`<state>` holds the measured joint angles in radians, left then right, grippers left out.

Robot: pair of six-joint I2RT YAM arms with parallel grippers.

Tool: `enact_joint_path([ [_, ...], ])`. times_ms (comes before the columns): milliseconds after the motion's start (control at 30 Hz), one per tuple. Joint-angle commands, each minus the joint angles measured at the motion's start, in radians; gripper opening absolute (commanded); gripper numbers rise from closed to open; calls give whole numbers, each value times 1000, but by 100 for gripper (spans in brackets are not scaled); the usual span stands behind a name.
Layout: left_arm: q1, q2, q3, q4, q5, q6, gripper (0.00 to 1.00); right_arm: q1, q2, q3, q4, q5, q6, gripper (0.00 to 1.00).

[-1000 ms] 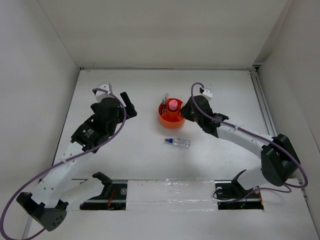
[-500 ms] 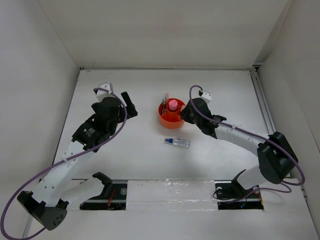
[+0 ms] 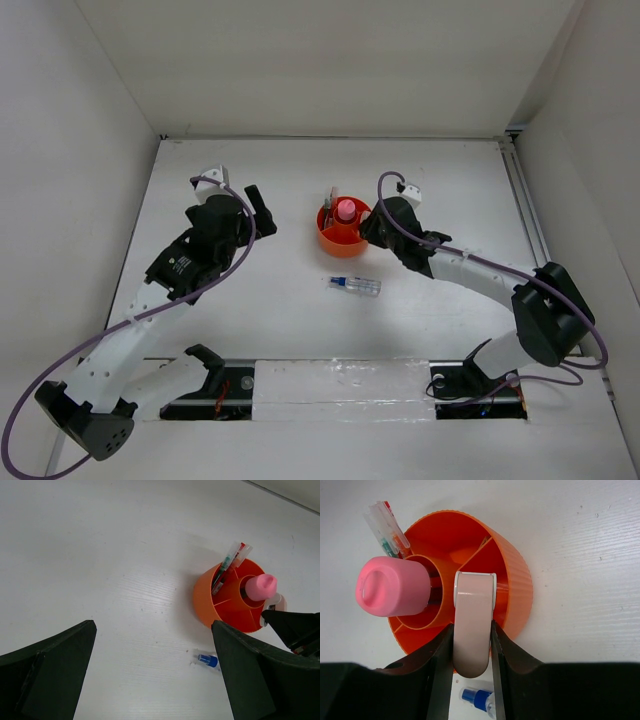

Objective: Sort the stationery into containers
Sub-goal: Place the stapler in the storage box.

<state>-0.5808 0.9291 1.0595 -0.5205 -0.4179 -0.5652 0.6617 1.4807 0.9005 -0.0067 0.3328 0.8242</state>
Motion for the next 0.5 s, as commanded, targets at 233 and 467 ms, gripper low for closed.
enact_joint_path([
  [233, 4, 7, -4, 28, 14, 24, 99, 6, -10, -8, 65, 8, 9, 35],
  [467, 4, 7, -4, 28, 24, 24, 99, 6, -19, -8, 65, 8, 9, 51],
])
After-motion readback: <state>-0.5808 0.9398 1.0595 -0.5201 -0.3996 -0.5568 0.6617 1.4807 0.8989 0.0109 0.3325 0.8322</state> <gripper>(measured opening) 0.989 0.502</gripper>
